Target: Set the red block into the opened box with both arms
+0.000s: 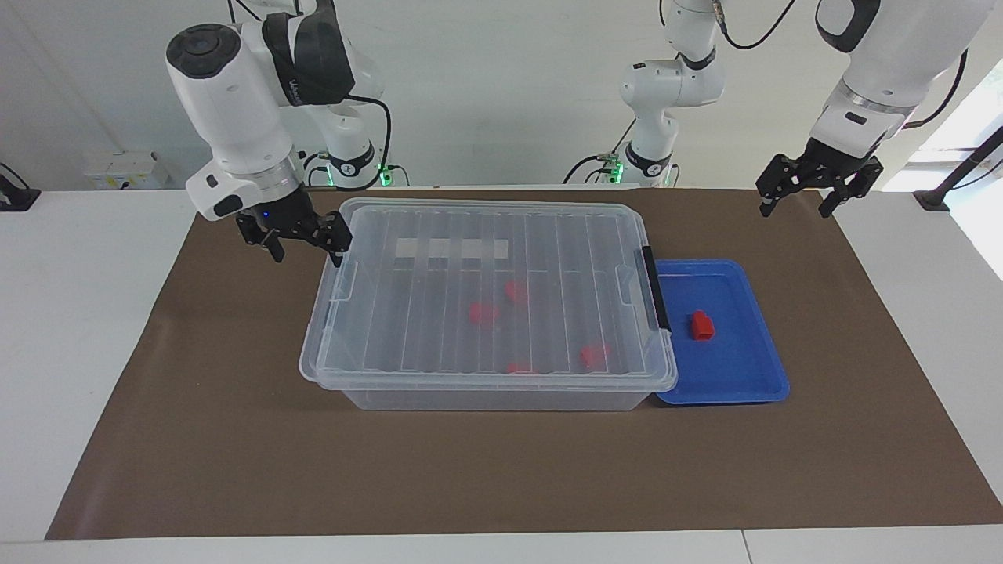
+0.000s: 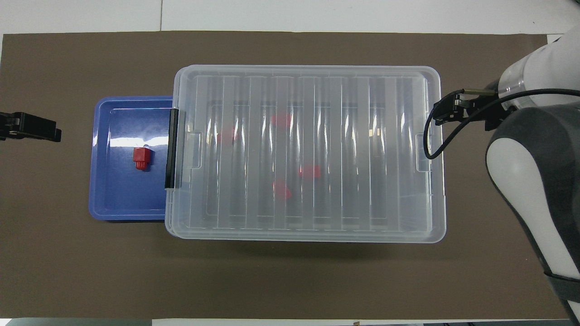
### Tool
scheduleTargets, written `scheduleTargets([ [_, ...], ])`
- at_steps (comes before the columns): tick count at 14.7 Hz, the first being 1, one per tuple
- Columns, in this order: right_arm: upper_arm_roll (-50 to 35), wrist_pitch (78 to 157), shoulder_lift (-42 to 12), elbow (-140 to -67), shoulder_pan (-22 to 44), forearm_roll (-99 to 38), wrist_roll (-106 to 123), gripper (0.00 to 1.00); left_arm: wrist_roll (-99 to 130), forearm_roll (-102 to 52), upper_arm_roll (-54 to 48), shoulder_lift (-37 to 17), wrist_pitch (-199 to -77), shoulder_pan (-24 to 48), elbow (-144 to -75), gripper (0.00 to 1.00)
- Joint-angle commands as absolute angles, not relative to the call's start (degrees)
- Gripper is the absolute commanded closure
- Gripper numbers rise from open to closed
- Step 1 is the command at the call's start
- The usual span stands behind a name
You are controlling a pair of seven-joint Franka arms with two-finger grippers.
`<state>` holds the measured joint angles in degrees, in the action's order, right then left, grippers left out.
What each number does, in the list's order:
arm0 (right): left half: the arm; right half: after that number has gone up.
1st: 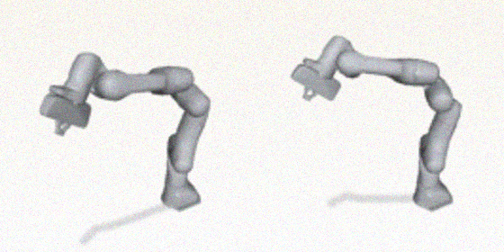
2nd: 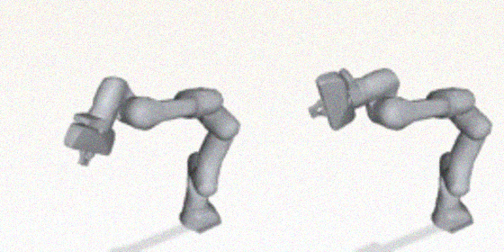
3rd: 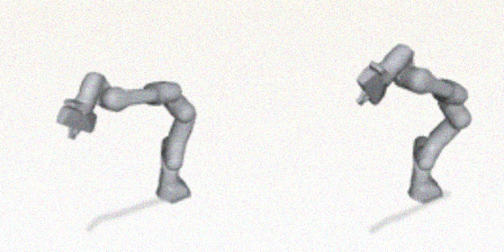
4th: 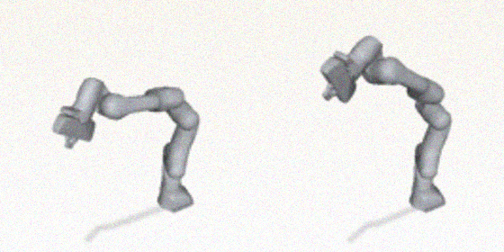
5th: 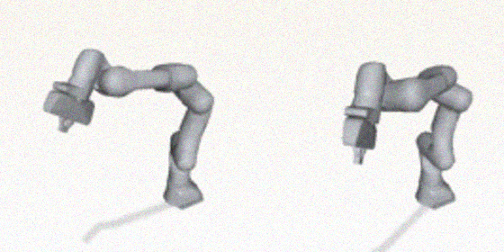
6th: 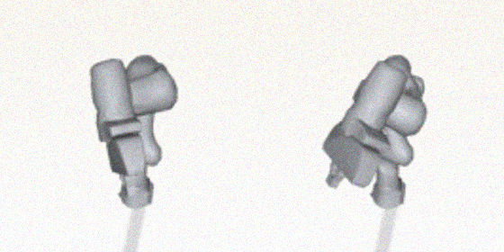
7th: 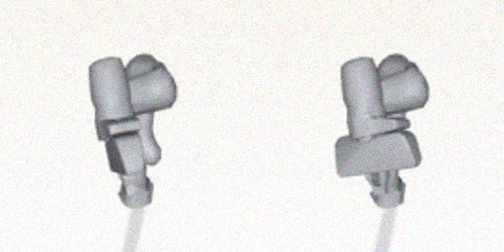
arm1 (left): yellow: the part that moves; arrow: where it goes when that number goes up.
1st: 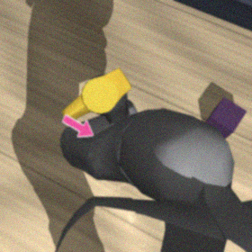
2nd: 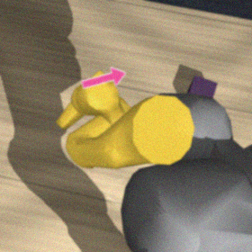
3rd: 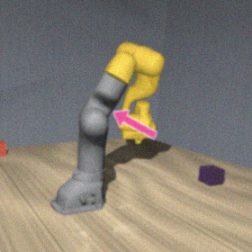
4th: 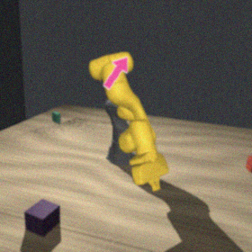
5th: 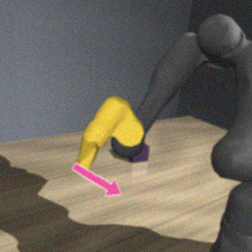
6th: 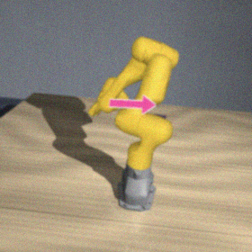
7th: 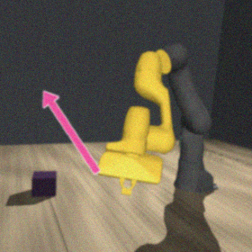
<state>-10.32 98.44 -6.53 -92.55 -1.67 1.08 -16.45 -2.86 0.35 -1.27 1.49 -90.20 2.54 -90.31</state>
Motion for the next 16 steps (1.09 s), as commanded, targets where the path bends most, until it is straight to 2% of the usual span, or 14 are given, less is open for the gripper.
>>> scheduleTargets([
  [1,-10.63,102.03,-6.15,-97.10,-2.20,0.09,-16.70,0.00,-3.43,-0.44,-1.23,3.60,-90.43,2.46,-92.81,0.00],
  [8,-10.55,104.76,-5.54,-103.27,-2.46,0.26,-13.54,0.00,-4.04,-0.44,-1.23,4.57,-104.92,2.64,-104.83,0.00],
  [11,-10.55,106.43,-4.57,-106.07,-2.55,0.61,-13.27,0.00,-4.04,-0.44,-1.23,4.57,-116.59,2.29,-113.79,0.00],
  [16,-10.11,106.53,-3.60,-108.28,-2.99,1.05,-9.94,0.00,-3.96,-0.44,-1.32,-1.48,-131.28,2.99,-122.42,0.00],
])
